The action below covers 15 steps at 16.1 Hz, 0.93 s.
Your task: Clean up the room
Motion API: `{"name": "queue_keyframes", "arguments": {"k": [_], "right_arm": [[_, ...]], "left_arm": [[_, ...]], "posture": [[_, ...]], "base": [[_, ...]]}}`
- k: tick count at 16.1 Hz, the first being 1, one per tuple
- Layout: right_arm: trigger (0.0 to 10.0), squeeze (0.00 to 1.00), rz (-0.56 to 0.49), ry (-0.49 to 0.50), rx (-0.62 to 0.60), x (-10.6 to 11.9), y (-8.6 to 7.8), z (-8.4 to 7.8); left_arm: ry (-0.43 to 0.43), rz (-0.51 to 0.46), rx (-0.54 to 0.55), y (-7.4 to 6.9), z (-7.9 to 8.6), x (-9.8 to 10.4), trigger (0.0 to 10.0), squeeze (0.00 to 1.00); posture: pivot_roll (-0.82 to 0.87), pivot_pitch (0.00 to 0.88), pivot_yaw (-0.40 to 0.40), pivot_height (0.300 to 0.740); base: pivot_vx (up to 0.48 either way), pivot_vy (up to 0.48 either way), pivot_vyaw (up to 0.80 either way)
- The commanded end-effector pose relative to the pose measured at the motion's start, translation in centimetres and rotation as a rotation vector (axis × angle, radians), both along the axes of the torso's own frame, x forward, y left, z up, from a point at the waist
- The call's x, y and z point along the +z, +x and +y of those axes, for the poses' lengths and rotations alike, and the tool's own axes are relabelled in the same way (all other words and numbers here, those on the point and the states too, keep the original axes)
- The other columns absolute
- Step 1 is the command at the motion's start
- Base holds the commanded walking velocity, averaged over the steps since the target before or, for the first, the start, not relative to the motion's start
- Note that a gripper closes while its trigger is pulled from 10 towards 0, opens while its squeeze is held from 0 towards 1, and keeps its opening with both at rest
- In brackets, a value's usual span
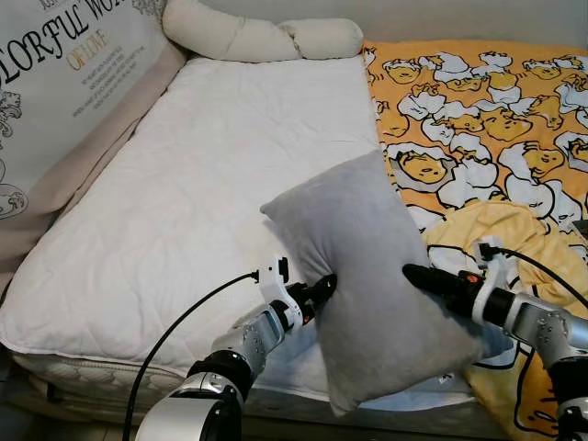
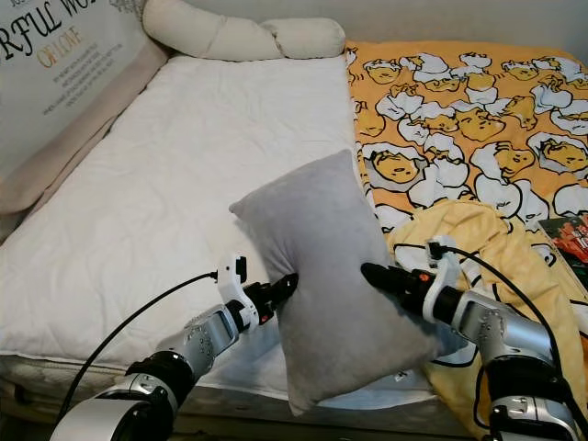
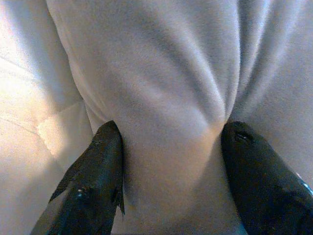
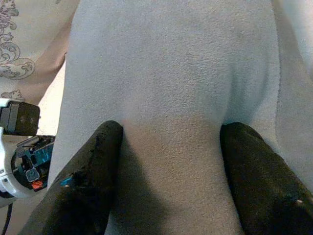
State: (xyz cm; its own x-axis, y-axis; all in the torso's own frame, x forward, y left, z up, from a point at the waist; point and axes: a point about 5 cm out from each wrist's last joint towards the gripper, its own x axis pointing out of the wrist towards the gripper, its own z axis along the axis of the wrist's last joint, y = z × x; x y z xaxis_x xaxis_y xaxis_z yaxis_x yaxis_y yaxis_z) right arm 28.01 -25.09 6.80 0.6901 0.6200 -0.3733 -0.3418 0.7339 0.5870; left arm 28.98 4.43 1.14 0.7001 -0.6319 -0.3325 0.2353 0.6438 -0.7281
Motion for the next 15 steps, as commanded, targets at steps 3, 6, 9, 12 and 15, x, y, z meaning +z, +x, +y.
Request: {"name": "queue_keyframes", "arguments": {"k": [3, 6, 9, 12, 15], "right_arm": [[0.0, 0.0, -0.029, 0.024, 0.049, 0.6, 0.7, 1.5], [0.0, 0.0, -0.067, 0.001, -0.005, 1.2, 1.1, 1.9], [0.0, 0.0, -0.138, 0.062, -0.049, 3.2, 1.6, 3.3], [0.0, 0.0, -0.197, 0.087, -0.084, 4.9, 1.8, 5.3], [0.0, 0.0, -0.298, 0.078, -0.193, 7.5, 2.1, 8.7]], "left_arm": [[-0.134, -0.127, -0.207, 0.7, -9.3, 5.9, 0.0, 0.0], [-0.134, -0.175, -0.206, 1.4, -9.3, 6.9, 0.0, 0.0], [-0.082, -0.23, -0.165, 3.2, -7.4, 8.2, 0.0, 0.0], [-0.048, -0.357, -0.132, 4.8, -5.5, 10.7, 0.0, 0.0], [0.058, -0.572, -0.085, 5.2, -2.0, 14.8, 0.0, 0.0]], "posture": [[-0.12, 0.0, 0.031, 0.74], [-0.11, 0.0, 0.027, 0.74], [-0.1, 0.0, 0.031, 0.74], [-0.09, 0.0, 0.028, 0.74], [-0.06, 0.0, 0.031, 0.74]], "base": [[0.0, 0.0, 0.0], [0.0, 0.0, 0.0], [0.0, 0.0, 0.0], [0.0, 0.0, 0.0], [0.0, 0.0, 0.0]]}}
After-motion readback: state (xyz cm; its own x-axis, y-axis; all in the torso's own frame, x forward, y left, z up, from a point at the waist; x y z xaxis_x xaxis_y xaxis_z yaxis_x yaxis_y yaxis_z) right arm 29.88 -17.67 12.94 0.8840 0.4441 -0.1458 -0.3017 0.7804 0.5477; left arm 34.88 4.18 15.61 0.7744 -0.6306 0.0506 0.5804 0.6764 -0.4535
